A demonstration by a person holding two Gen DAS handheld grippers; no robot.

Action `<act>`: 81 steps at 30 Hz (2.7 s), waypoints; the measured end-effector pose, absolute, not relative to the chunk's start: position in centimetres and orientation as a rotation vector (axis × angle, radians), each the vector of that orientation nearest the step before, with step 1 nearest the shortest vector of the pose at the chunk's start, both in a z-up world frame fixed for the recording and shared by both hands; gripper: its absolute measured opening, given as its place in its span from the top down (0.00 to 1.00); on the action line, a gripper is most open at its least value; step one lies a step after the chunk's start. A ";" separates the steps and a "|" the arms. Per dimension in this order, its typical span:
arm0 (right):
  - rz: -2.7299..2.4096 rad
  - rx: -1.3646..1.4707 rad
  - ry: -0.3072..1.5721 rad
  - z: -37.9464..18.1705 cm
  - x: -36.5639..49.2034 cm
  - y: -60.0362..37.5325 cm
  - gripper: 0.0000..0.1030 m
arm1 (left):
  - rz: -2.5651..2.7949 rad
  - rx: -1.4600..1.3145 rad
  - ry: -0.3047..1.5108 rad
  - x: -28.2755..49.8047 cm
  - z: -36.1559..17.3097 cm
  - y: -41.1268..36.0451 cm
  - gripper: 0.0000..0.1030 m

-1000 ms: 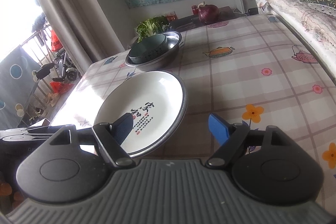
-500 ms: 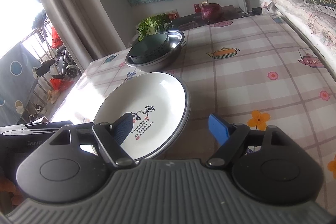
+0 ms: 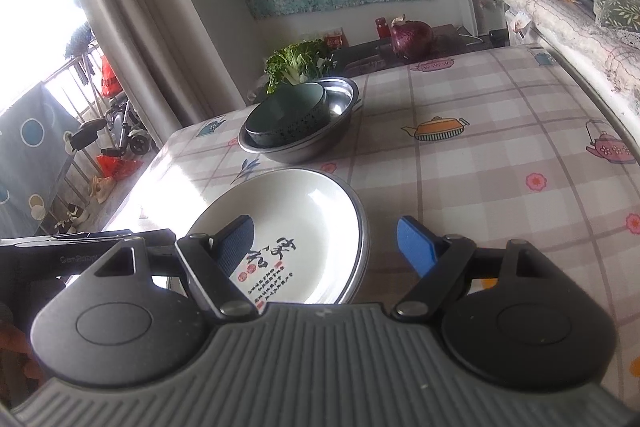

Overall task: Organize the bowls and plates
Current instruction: 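Move both grippers to the nested teal and steel bowls, then close both grippers on the rim of the steel bowl holding the teal bowl, then lift the nested bowls with both grippers and carry them over the plate stack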

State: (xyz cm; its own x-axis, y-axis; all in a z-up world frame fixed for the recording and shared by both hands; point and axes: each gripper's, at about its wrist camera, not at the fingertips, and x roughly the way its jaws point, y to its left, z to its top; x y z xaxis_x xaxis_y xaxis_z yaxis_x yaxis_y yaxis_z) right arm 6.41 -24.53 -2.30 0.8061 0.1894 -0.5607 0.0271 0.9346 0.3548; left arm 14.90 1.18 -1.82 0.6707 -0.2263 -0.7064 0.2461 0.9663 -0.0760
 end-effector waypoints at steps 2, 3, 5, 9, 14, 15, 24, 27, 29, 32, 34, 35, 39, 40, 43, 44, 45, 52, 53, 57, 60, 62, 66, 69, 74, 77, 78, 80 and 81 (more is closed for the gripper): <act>0.090 0.351 0.624 -2.1 7.1 -24.7 0.23 | -0.257 0.026 0.787 15.7 -1.7 1.3 0.21; 0.093 0.346 0.620 -1.9 7.6 -24.8 0.23 | -0.253 0.026 0.784 16.2 -1.7 1.3 0.21; 0.095 0.339 0.609 -1.6 8.5 -25.2 0.23 | -0.249 0.027 0.776 17.2 -1.5 1.2 0.21; 0.095 0.324 0.599 -1.1 11.1 -26.6 0.23 | -0.248 -0.001 0.765 19.8 -0.9 1.2 0.21; 0.106 0.358 0.612 -1.4 15.1 -28.7 0.25 | -0.260 -0.041 0.771 23.2 -0.5 0.7 0.27; 0.107 0.368 0.615 -1.5 16.1 -29.2 0.27 | -0.269 -0.049 0.773 23.8 -0.5 0.6 0.28; 0.141 0.498 0.675 -3.3 24.7 -31.5 0.50 | -0.300 -0.087 0.828 29.6 -2.2 -1.3 0.50; 0.155 0.490 0.700 -4.0 27.1 -31.0 0.55 | -0.295 -0.063 0.848 30.7 -3.1 -2.1 0.51; 0.166 0.476 0.713 -4.5 28.4 -30.4 0.57 | -0.300 -0.065 0.849 31.1 -3.4 -2.2 0.51; 0.167 0.454 0.738 -5.3 30.2 -29.7 0.63 | -0.300 -0.055 0.851 31.5 -3.6 -2.3 0.51; 0.172 0.456 0.754 -5.9 31.1 -29.5 0.65 | -0.301 -0.053 0.865 31.8 -3.9 -2.3 0.51; 0.175 0.458 0.758 -6.2 31.4 -29.4 0.67 | -0.304 -0.063 0.863 31.8 -4.0 -2.2 0.51; 0.185 0.469 0.782 -7.1 32.8 -29.1 0.78 | -0.313 -0.096 0.872 32.4 -4.2 -1.6 0.51; 0.189 0.473 0.793 -7.4 33.0 -29.0 0.82 | -0.315 -0.109 0.876 32.5 -4.2 -1.5 0.50; 0.191 0.459 0.814 -8.1 33.6 -28.7 0.86 | -0.323 -0.158 0.894 33.3 -4.7 -1.0 0.50; 0.194 0.447 0.814 -8.1 33.6 -28.6 0.86 | -0.325 -0.174 0.903 33.7 -4.9 -0.9 0.50; 0.199 0.435 0.814 -8.1 33.7 -28.5 0.86 | -0.327 -0.190 0.912 34.0 -5.1 -0.9 0.50; 0.239 0.362 0.819 -7.9 33.8 -28.2 0.86 | -0.340 -0.261 0.936 35.0 -6.2 -0.8 0.65; 0.246 0.356 0.818 -7.9 33.8 -28.2 0.86 | -0.350 -0.263 0.941 34.8 -6.2 -0.8 0.73; 0.289 0.339 0.830 -7.8 33.0 -27.6 0.86 | -0.350 -0.201 0.970 33.6 -6.0 -1.4 0.82; 0.311 0.315 0.840 -7.6 31.9 -27.0 0.85 | -0.345 -0.143 0.972 32.6 -5.7 -1.5 0.82; 0.321 0.311 0.849 -7.5 31.3 -26.8 0.85 | -0.338 -0.116 0.970 32.4 -5.7 -1.5 0.79; 0.316 0.348 0.858 -7.5 31.0 -27.0 0.84 | -0.302 -0.121 0.996 33.3 -6.2 -1.2 0.66; 0.305 0.423 0.866 -7.9 31.3 -27.8 0.83 | -0.300 -0.170 0.999 34.0 -6.7 -0.6 0.60; 0.273 0.522 0.855 -8.7 31.9 -28.7 0.81 | -0.312 -0.194 0.978 34.3 -6.8 -0.6 0.71; 0.249 0.534 0.839 -8.8 31.9 -28.6 0.84 | -0.334 -0.195 0.970 34.2 -6.6 -1.2 0.85; 0.245 0.524 0.832 -8.6 31.8 -28.4 0.86 | -0.329 -0.183 0.965 34.1 -6.5 -1.4 0.85; 0.240 0.485 0.817 -8.3 31.7 -27.8 0.89 | -0.318 -0.163 0.953 33.9 -6.5 -1.7 0.85; 0.234 0.459 0.812 -8.2 31.7 -27.5 0.89 | -0.317 -0.160 0.948 33.9 -6.5 -1.7 0.85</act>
